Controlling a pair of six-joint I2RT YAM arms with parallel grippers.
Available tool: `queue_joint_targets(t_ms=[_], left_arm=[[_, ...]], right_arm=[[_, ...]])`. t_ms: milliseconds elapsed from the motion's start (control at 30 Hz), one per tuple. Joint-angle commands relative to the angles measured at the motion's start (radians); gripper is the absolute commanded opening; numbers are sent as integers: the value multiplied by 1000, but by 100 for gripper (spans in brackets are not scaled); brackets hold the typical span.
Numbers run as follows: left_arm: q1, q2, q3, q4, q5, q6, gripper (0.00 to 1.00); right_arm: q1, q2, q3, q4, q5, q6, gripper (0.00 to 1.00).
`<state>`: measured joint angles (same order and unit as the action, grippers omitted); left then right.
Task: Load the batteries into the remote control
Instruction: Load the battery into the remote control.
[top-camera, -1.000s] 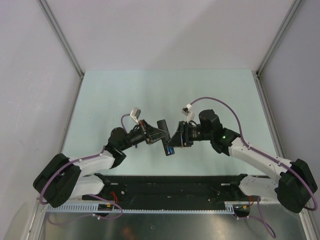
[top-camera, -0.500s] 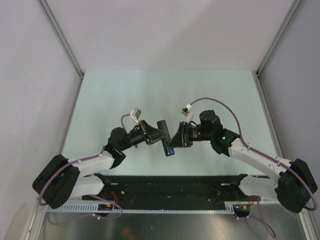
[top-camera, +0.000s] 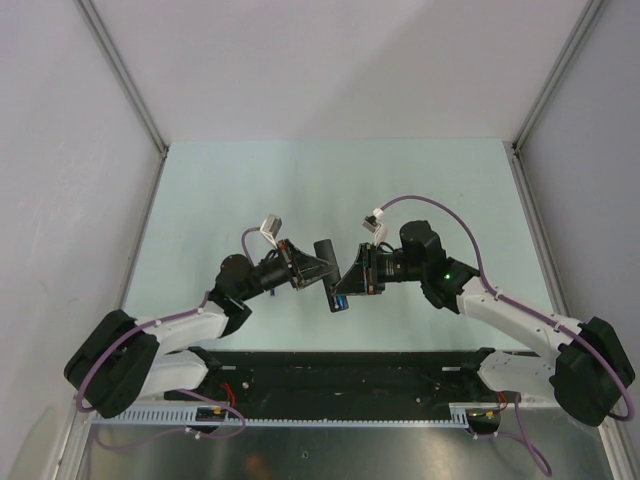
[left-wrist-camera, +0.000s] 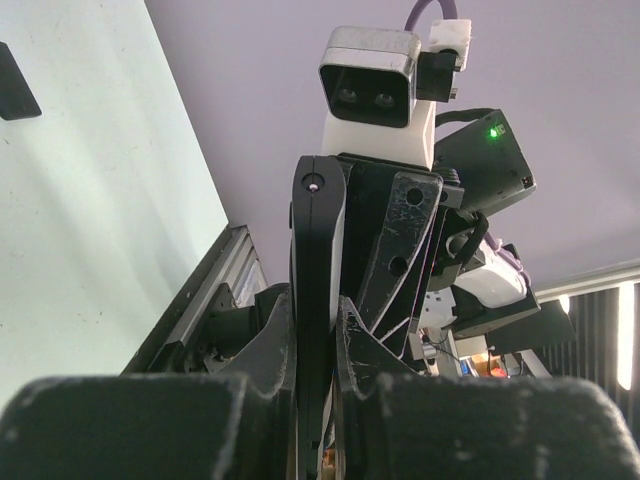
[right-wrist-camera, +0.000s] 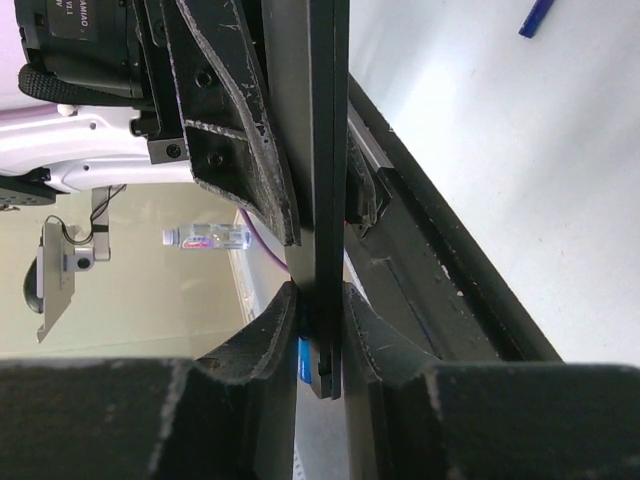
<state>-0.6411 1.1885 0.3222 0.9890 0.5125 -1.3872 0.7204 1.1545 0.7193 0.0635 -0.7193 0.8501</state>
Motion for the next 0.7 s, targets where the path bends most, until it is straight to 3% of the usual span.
queue_joint_targets(t_ms=[0,33,133,233,667], left_arm=[[-6,-26,57,56,8,-1,0],[-6,-23,55,56,8,-1,0],[-5,-18,51,57,8,2,0],[-6,-17,46,57,4,7,0],[-2,-27,38,56,6,-4,0]], right_arm=[[16,5,-4,45,-11,15,6],[16,4,-3,50,-9,17,20],[13,-4,-4,53,-3,26,38],[10,-12,-3,56,-3,33,46],[-18,-76,-4,-39,-14,-9,53]])
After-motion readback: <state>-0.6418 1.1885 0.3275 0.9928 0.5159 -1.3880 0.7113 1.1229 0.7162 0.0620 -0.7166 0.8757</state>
